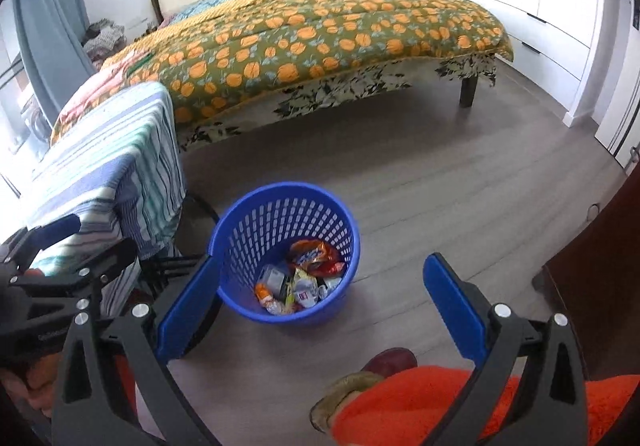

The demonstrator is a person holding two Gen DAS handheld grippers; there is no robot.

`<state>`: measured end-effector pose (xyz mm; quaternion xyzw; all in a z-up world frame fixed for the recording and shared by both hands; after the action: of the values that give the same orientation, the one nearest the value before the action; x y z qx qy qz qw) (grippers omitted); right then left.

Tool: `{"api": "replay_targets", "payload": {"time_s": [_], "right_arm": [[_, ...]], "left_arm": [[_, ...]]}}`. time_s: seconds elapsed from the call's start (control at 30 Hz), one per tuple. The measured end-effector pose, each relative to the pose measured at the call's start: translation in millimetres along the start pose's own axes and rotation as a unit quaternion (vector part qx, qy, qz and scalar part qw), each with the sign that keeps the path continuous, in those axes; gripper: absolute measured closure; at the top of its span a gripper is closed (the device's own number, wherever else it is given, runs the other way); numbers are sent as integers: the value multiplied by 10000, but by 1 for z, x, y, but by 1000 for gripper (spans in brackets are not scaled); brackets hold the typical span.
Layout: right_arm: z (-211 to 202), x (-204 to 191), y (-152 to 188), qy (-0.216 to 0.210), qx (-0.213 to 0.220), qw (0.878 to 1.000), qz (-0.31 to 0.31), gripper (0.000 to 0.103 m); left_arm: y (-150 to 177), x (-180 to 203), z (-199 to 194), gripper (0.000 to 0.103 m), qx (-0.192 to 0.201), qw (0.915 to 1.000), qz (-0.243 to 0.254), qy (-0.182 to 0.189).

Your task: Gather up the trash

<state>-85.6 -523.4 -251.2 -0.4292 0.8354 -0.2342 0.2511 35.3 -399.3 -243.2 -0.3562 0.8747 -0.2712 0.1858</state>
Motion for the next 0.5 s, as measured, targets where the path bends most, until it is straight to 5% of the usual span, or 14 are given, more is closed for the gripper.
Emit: {"api": "replay_targets", "payload": {"time_s": [0.5], "right_arm": [[8, -4, 13, 15, -235, 9996, -136, 4]], "left_arm": [[11, 0, 21, 5, -287, 9996, -32, -15]]}}
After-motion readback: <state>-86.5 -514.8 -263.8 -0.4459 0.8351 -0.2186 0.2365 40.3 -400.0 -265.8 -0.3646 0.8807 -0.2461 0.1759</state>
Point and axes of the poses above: each gripper's, at about its wrist camera, not at the fingertips, and z roughly the way its jaws point, x to its right, y to its underside, the point moved 10 cm from there along z, roughly the way its jaws point, and after that the axes turned 6 degrees about -y, right-handed, at the moved point
